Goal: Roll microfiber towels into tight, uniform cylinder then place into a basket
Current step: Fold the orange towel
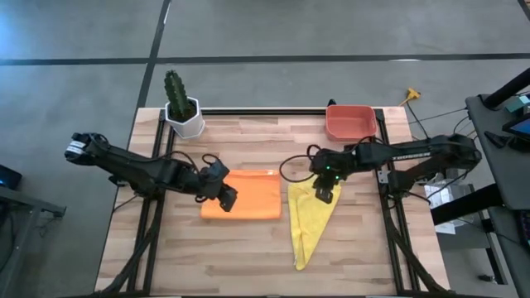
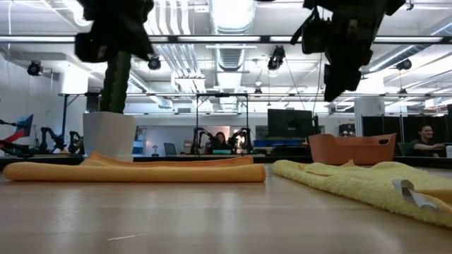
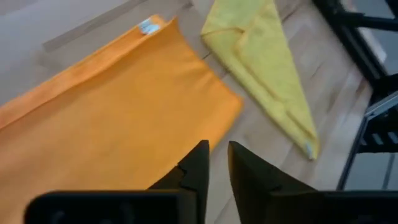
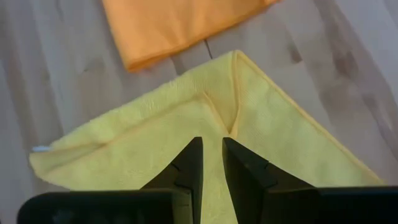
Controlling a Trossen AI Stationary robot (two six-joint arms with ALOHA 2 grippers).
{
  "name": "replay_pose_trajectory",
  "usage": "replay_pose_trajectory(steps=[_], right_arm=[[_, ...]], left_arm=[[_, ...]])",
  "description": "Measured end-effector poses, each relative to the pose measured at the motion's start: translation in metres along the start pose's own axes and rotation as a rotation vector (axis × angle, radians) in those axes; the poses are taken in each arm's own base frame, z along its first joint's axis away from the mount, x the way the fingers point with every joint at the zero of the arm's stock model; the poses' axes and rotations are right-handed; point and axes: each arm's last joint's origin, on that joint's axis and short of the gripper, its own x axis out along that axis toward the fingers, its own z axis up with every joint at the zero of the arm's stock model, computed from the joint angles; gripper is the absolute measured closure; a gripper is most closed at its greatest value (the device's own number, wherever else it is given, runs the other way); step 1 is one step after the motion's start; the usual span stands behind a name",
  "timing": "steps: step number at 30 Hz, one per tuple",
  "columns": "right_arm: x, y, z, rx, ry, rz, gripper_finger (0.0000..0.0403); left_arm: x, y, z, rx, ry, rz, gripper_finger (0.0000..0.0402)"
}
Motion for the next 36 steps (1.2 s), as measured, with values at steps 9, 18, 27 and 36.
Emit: replay_pose_trajectory(steps=[9,18,27,36], right_arm=[[0.002,0.002,0.004,-0.038,-0.024,0.009,0.0347],[0.013,0.0,0.002,0.089,0.038,-0.015,0.0347],[0.009,0.006,0.016,0.139,-0.075,0.038,0.0346],[-0.007,0.018,0.033,0.229,-0.097,0.071,0.0346]], left_arm=[[0.008,-0.025,0.011,0.115,0.039,0.016,0.0401],[0.003,-0.002,0.001,0.246,0.199,0.103,0.04],[0.001,0.023,-0.011,0.71,0.457,0.153,0.04],[0.02,0.048,-0.039,0.806,0.52,0.14,0.04]])
